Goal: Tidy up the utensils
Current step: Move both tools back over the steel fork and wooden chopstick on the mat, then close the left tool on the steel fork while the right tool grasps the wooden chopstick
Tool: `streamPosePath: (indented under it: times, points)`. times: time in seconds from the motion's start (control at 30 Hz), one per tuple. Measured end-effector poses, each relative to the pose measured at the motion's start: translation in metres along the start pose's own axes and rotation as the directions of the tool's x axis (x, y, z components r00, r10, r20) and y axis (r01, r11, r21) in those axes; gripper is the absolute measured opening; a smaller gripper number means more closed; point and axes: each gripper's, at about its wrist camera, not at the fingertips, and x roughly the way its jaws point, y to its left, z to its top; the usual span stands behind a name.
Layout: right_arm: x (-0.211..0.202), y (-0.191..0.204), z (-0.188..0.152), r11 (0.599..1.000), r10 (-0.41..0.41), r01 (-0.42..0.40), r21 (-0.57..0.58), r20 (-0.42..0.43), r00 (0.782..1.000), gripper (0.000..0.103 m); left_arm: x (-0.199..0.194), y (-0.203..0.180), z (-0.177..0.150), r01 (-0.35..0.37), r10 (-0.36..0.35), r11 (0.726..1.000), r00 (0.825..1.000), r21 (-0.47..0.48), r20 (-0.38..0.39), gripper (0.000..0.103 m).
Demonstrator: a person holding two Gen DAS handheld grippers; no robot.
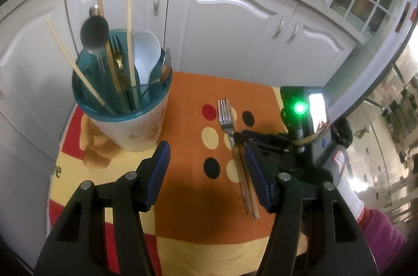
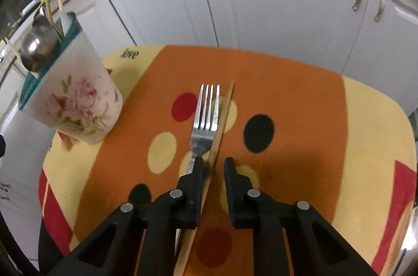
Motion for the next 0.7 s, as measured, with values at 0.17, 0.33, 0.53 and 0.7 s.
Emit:
streamPosePath:
  times: [0.17,0.33,0.53,0.7]
  points:
    - [-0.007,-0.002,-0.003,1.0,-0.023,0.023,-0.01,-0.002,1.0,0.006,0.012,-0.005,-0.001,0.01,-0.01,1.0,1.0,0.004,-0.027,0.059]
    - [-0.026,-0.025,-0.025,0.999,-0.01,0.01,0.047,-0.006,1.0,0.006,0.027,-0.015,0.001,0.026,-0.026,1.0,0.999,0.009,-0.045,0.059]
    - [-0.049,-0.061,-0.05,0.985,0.015,-0.015,0.174,0.001,1.0,0.006,0.061,-0.024,0.006,0.04,-0.04,0.999,0.997,-0.004,-0.061,0.059]
    - [-0.061,-0.072,-0.049,0.977,0.054,-0.064,0.204,0.052,0.997,0.028,0.093,-0.024,0.017,0.045,-0.047,0.998,0.997,-0.039,-0.061,0.059]
